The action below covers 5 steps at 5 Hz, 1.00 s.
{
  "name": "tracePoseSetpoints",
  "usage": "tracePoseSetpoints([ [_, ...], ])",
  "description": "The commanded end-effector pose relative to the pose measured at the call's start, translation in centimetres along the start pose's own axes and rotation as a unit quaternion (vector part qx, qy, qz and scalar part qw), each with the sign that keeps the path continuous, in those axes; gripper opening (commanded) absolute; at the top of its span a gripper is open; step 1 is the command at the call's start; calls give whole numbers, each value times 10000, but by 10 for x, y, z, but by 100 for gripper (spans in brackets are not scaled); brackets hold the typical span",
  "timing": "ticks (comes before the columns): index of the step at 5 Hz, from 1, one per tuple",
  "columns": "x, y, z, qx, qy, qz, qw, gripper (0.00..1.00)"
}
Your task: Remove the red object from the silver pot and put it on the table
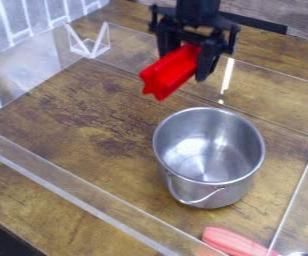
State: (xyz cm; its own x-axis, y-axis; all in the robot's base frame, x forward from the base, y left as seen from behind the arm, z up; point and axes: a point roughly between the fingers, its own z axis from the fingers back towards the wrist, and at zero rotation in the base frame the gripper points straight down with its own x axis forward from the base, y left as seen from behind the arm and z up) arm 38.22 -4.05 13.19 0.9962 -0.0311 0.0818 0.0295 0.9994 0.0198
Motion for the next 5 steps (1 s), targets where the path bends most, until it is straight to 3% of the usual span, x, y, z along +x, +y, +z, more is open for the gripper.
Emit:
tracePoseSetpoints([
  [1,0,3,45,-102,-650,-251,9975,0],
  [2,-5,-2,46,-172,-700,-551,9959,0],
  [4,-8,-6,39,-189,-770,-523,9955,0],
  [5,-11,8,27,-224,-748,-561,9954,0],
])
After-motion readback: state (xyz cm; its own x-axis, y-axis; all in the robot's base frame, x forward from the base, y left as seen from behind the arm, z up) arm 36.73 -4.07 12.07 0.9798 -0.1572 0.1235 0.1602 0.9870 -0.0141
